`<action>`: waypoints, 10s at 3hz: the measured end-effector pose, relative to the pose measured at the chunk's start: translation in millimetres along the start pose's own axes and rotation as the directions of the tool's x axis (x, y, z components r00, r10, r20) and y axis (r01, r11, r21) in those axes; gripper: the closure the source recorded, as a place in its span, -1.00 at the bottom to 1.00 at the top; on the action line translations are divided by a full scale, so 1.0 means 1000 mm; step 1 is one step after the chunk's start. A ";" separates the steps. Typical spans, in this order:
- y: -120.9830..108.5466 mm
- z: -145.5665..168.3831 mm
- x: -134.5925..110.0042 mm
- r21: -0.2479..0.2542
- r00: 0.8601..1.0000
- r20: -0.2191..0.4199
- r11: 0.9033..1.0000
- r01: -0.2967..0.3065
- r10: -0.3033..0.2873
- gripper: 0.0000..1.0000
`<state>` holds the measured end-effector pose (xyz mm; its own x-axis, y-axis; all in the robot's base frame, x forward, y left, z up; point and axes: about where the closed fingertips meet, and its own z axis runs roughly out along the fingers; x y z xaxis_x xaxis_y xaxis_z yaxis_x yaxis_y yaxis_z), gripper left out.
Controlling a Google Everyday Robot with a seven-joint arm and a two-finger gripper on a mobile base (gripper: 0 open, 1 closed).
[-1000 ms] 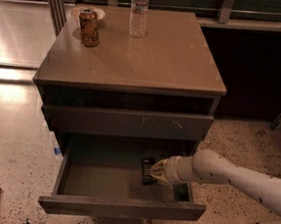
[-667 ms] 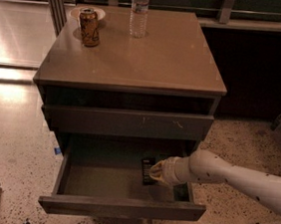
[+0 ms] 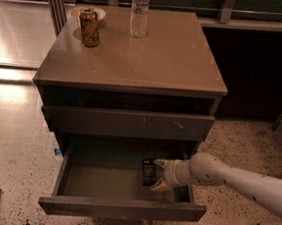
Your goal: Pick rxbar chocolate from middle drawer and place on counter
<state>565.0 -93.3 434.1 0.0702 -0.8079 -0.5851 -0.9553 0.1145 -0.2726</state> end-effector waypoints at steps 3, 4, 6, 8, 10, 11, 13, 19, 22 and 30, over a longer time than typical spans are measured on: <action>-0.031 0.037 0.035 -0.017 0.972 0.133 0.981 -0.192 0.193 -0.22; -0.042 0.051 0.042 -0.033 0.955 0.167 0.969 -0.243 0.245 -0.59; -0.048 0.070 0.047 -0.069 0.937 0.184 0.955 -0.288 0.296 -1.00; -0.039 0.092 0.048 -0.117 0.933 0.173 0.947 -0.300 0.317 -0.90; -0.033 0.101 0.046 -0.141 0.936 0.153 0.944 -0.297 0.318 -0.44; -0.032 0.097 0.041 -0.137 0.942 0.145 0.949 -0.285 0.304 0.03; -0.034 0.090 0.036 -0.137 0.942 0.145 0.949 -0.285 0.304 1.00; 0.004 -0.061 -0.103 -0.148 0.979 0.116 0.977 -0.152 0.170 1.00; -0.035 -0.211 -0.243 -0.097 0.975 0.173 0.987 -0.127 0.143 1.00; -0.212 -0.257 -0.307 0.165 0.953 0.268 0.968 -0.192 0.143 1.00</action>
Offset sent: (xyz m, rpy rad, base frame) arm 0.0500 -0.0176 -0.0404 0.1967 0.1002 -0.1259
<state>672.6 -17.5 867.7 0.0071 -0.5984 -0.8012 -0.8905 0.3608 -0.2773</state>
